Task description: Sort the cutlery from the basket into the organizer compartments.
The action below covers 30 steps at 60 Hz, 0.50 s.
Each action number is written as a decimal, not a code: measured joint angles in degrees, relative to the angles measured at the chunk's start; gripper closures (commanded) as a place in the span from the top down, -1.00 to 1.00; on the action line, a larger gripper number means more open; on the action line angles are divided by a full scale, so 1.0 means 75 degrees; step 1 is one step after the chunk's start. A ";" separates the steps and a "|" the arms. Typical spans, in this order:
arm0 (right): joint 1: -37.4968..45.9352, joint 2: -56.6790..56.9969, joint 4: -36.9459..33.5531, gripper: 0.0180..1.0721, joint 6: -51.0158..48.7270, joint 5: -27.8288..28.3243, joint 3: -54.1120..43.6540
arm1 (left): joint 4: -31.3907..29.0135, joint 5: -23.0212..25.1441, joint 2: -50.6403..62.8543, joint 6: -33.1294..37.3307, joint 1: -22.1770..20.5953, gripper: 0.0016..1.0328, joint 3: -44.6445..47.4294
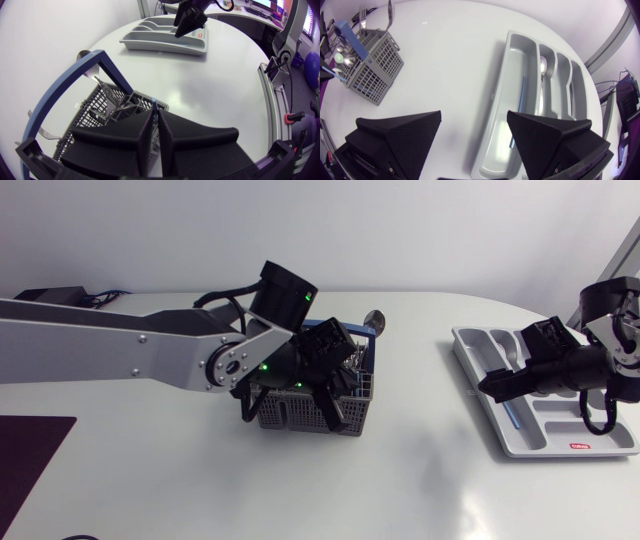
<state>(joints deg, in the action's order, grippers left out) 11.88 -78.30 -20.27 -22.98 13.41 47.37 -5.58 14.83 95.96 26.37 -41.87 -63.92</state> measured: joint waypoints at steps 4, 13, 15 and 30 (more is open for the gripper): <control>-0.0163 0.0335 -0.0003 0.80 -0.0023 0.0003 -0.0108 | -0.0146 0.0047 -0.0149 -0.0058 0.0026 -0.85 -0.0017; -0.0519 0.0854 -0.0003 0.80 -0.0026 0.0026 -0.0286 | -0.0382 0.0087 -0.0527 -0.0119 0.0026 -0.85 -0.0122; -0.0615 0.0979 -0.0006 0.80 -0.0032 0.0061 -0.0341 | -0.0466 0.0114 -0.0612 -0.0122 0.0035 -0.85 -0.0172; -0.1448 0.2282 -0.0181 0.80 -0.0169 0.0883 -0.0583 | -0.1271 0.0370 -0.1402 -0.0353 0.0259 -0.85 -0.0705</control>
<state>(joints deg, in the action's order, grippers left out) 1.02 -61.19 -21.63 -24.25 20.03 43.00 -15.11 17.61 85.45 23.73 -39.92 -69.21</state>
